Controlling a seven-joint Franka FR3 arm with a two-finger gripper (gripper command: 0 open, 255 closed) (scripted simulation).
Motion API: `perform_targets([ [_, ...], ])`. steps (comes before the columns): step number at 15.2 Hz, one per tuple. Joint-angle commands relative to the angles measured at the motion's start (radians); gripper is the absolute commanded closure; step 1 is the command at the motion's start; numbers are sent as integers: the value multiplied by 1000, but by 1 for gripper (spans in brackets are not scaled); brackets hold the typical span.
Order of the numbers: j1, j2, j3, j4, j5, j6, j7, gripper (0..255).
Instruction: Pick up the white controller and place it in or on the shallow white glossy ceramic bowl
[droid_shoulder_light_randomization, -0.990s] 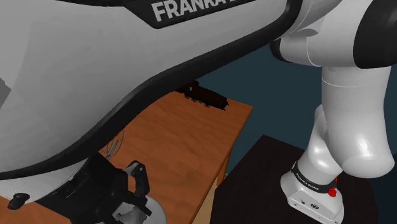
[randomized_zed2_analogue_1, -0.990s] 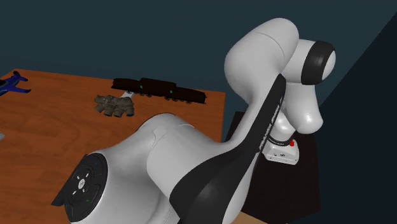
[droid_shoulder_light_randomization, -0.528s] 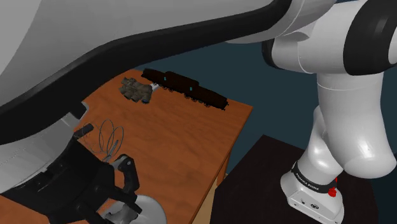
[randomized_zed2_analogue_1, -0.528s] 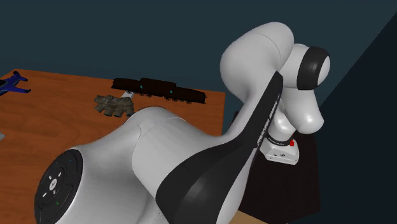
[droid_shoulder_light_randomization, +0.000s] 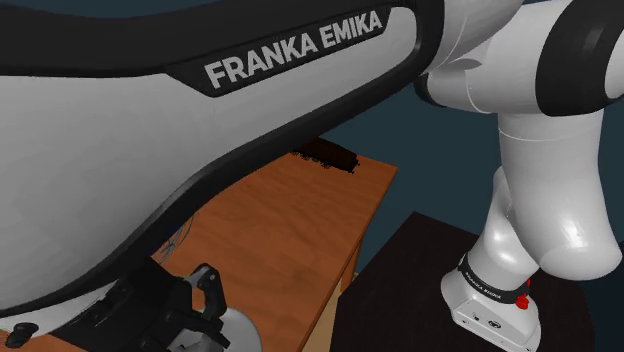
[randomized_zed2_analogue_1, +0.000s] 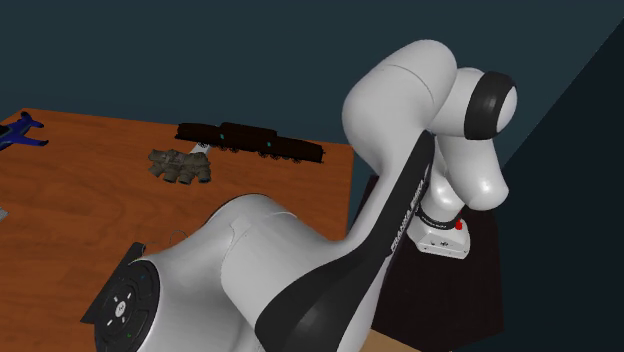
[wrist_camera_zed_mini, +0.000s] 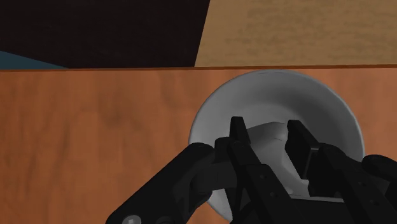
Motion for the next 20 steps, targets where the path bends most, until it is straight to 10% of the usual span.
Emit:
perform_targets([
  [1,-4,0,-1,-28,-1,28,-3,255],
  [14,-11,8,-6,-94,-7,99,-7,255],
  [15,-11,8,-6,-94,-7,99,-7,0],
  [20,-11,8,-6,-94,-7,99,-7,0],
])
